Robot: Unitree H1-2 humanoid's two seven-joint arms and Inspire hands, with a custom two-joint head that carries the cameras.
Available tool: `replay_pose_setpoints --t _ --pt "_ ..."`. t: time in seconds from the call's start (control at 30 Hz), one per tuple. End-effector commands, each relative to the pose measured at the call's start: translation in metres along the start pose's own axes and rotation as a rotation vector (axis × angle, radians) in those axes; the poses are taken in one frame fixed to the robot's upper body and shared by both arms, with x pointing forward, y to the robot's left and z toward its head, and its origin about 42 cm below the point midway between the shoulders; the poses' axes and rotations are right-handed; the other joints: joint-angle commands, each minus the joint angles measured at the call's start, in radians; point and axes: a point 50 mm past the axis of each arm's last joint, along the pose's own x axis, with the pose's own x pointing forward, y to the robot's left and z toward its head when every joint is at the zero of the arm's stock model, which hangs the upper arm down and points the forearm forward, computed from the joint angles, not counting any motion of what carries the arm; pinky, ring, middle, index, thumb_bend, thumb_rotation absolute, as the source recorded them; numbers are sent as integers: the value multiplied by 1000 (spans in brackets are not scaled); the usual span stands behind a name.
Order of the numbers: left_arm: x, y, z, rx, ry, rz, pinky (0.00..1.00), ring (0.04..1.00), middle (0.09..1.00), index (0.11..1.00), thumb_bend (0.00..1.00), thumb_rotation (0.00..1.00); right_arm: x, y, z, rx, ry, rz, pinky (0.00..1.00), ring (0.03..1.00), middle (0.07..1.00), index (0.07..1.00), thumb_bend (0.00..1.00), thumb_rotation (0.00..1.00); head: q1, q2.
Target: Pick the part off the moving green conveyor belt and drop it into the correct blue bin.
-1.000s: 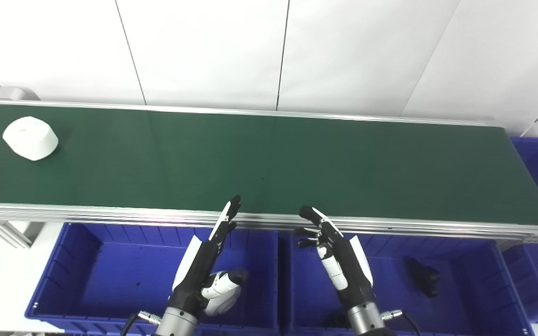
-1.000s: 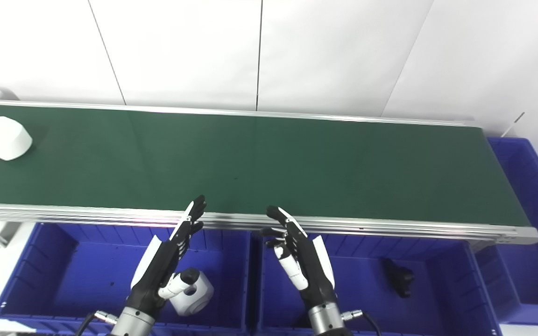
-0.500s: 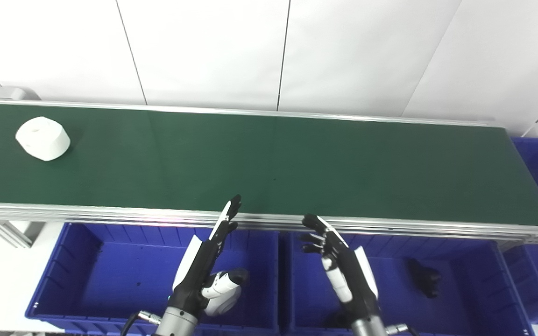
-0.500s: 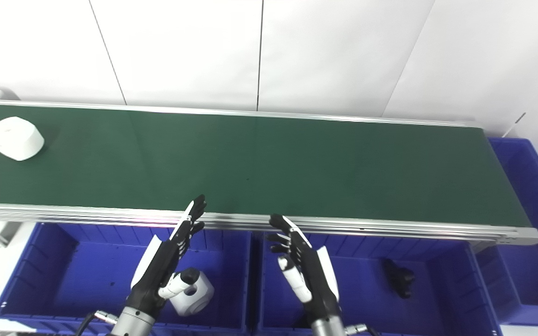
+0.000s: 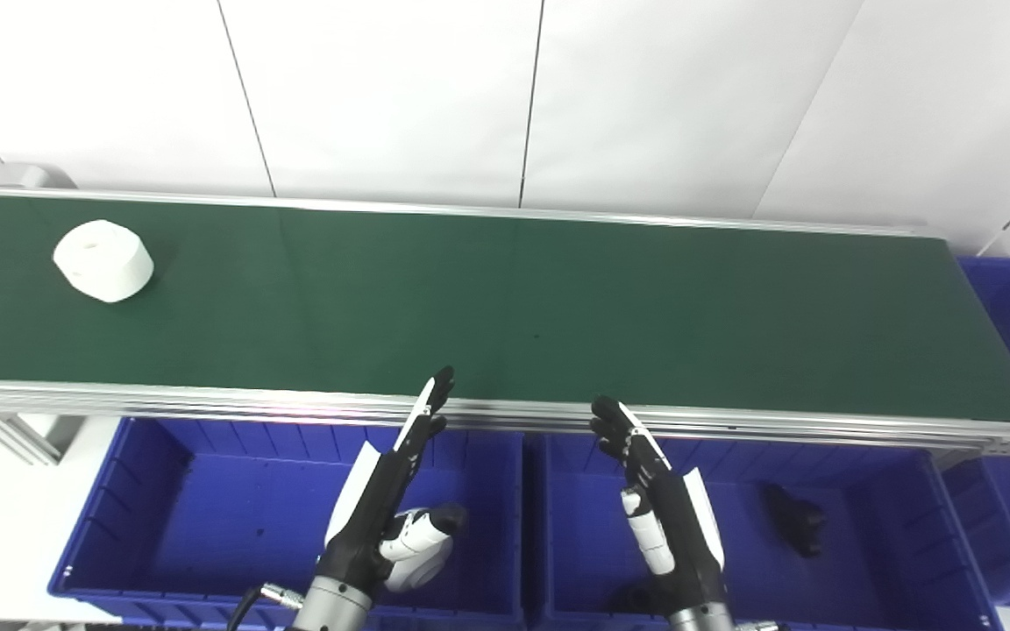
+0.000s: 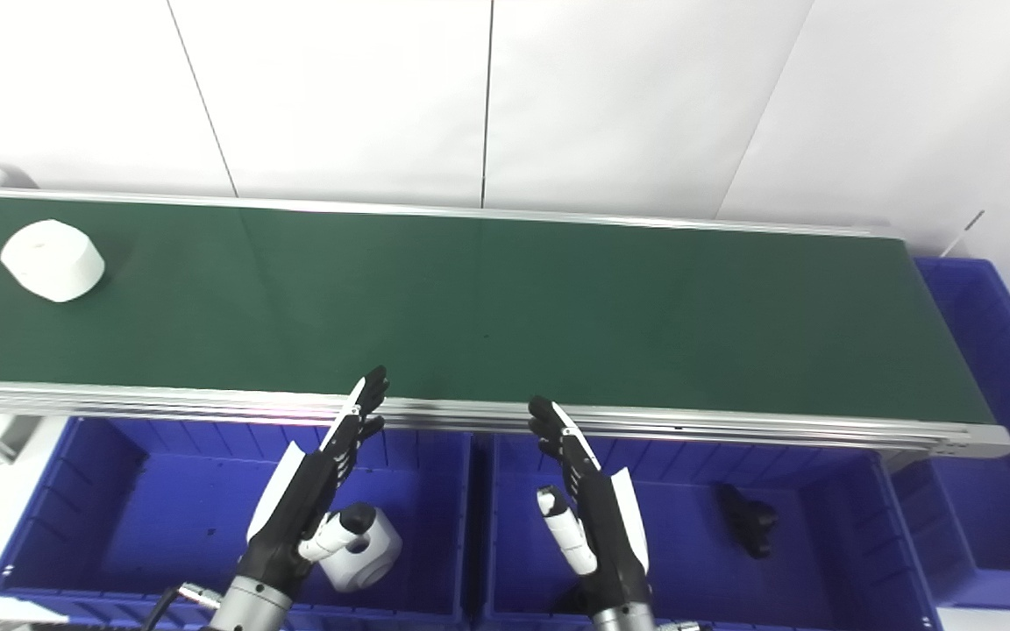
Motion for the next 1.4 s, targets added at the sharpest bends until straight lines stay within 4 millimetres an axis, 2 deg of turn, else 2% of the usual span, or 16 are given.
replay_pose_setpoints --t 0.0,0.53,0.67,0.77,0.93,0.97,1.0,1.03,1.07,1.1,1.13,1.2,1.23,1.27,1.3,1.37 --pt "5 1 9 1 -59 17 943 1000 1000 1000 887 948 3 2 12 11 -74 -10 892 897 907 901 807 1000 4 -2" --pt "4 -11 -4 -8 -56 20 936 999 997 1000 897 944 2 -7 -3 -14 -93 8 917 916 915 906 810 1000 62 -90" --pt "4 -1 -5 -20 -62 73 951 1000 1000 1000 886 938 4 -17 -5 -42 -121 -31 942 932 925 924 821 1000 66 -102" --pt "4 12 -5 -15 -60 128 973 1000 1000 1000 904 960 8 -24 -7 -25 -125 -67 916 924 922 924 837 1000 67 -107" --pt "5 16 -8 -4 -55 149 932 1000 995 1000 917 955 10 -26 -11 -27 -122 -72 879 904 915 905 854 1000 74 -119" --pt "5 16 -10 -3 -53 149 930 1000 996 1000 917 955 10 -26 -13 -28 -117 -71 877 903 915 904 855 1000 87 -140" --pt "4 16 -11 -3 -52 148 938 1000 997 1000 916 956 10 -26 -14 -28 -114 -69 876 901 913 905 856 1000 87 -140" --pt "4 15 -14 -5 -49 147 946 1000 998 1000 917 954 10 -25 -16 -26 -107 -69 877 901 913 905 857 1000 102 -168" --pt "4 14 -15 -7 -48 147 951 1000 999 1000 919 951 10 -25 -18 -25 -103 -69 878 900 914 905 859 1000 102 -168" --pt "4 13 -19 -10 -46 145 954 1000 999 1000 920 949 10 -25 -21 -24 -94 -63 879 900 914 905 859 1000 119 -200" --pt "4 12 -21 -12 -44 144 955 1000 998 1000 921 939 10 -26 -23 -23 -87 -60 888 905 921 911 848 1000 122 -206" --pt "4 8 -29 -10 -37 137 937 993 992 1000 925 928 10 -26 -30 -17 -64 -54 895 907 922 914 851 1000 151 -262" --pt "4 7 -32 -9 -36 135 929 989 989 1000 926 924 11 -27 -32 -16 -56 -53 897 908 921 914 854 1000 153 -268" --pt "5 6 -35 -7 -37 131 925 987 987 1000 927 922 11 -27 -35 -18 -47 -51 899 909 920 914 856 1000 170 -303" --pt "5 5 -38 -8 -39 129 921 988 986 1000 921 913 12 -28 -37 -18 -41 -50 896 908 920 914 851 1000 170 -303" --pt "6 3 -43 -10 -41 126 911 984 982 1000 918 893 13 -29 -40 -17 -30 -46 899 911 919 914 839 1000 181 -329"
